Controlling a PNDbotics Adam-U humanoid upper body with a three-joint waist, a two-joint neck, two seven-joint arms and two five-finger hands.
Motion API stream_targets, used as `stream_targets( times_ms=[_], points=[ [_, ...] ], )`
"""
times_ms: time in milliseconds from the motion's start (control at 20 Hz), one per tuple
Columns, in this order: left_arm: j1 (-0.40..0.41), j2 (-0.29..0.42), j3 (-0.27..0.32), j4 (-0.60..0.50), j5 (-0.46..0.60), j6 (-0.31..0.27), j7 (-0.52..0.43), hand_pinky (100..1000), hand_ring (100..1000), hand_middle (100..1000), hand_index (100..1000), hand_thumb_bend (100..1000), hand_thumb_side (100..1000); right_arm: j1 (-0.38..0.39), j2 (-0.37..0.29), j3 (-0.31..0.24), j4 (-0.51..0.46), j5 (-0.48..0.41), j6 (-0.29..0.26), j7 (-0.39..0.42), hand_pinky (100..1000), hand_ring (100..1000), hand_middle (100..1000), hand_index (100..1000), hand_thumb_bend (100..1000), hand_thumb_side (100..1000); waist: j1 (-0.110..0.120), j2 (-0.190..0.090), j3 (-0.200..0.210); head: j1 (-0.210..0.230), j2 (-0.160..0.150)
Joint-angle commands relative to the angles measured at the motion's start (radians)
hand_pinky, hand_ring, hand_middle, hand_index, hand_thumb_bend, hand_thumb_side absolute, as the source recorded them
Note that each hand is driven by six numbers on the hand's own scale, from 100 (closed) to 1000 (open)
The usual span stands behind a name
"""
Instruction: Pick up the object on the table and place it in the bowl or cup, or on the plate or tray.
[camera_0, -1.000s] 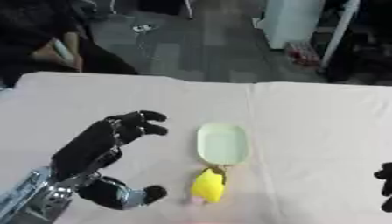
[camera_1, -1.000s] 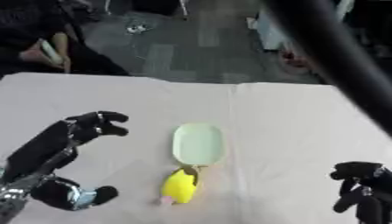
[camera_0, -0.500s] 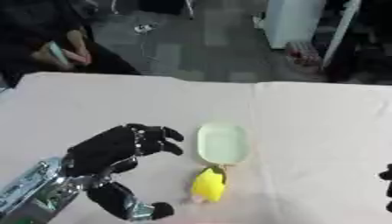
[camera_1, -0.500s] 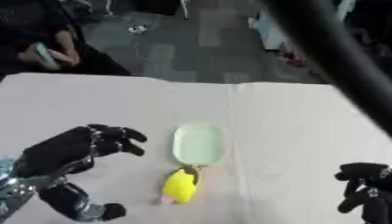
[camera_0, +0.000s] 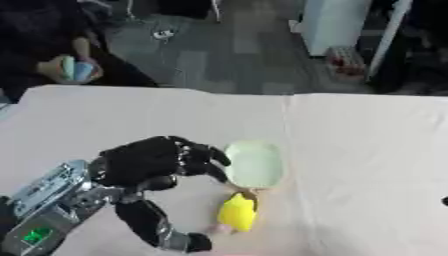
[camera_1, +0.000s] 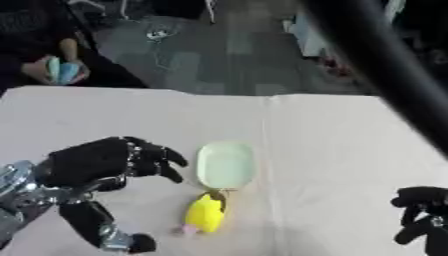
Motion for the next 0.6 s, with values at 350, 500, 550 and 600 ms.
stream_targets(
  times_ms=[350, 500, 550, 600],
  points=[
    [-0.082, 0.027, 0.007, -0.014, 0.045, 0.115, -0.087, 658, 714, 821, 811, 460, 928, -0.018, -0.031, -0.019, -0.014, -0.035, -0.014, 0.014, 237, 486, 576, 334, 129, 955, 0.006, -0.009, -0.007, 0.020, -0.001],
    [-0.108, 0.035, 0.000, -0.014, 0.044, 0.132, -0.127, 672, 728, 825, 818, 471, 917, -0.019, -0.034, -0.019, -0.014, -0.040, -0.017, 0.020, 237, 487, 576, 333, 128, 955, 0.008, -0.010, -0.009, 0.022, -0.001],
    [-0.115, 0.039, -0.006, -0.014, 0.045, 0.136, -0.147, 676, 731, 826, 820, 475, 912, -0.020, -0.035, -0.018, -0.014, -0.042, -0.018, 0.022, 237, 487, 576, 331, 128, 955, 0.008, -0.010, -0.011, 0.023, -0.001],
    [-0.123, 0.044, -0.014, -0.014, 0.048, 0.139, -0.175, 684, 737, 828, 822, 483, 904, -0.021, -0.036, -0.018, -0.014, -0.044, -0.019, 0.024, 237, 487, 576, 332, 128, 955, 0.009, -0.010, -0.012, 0.024, -0.003]
  ],
)
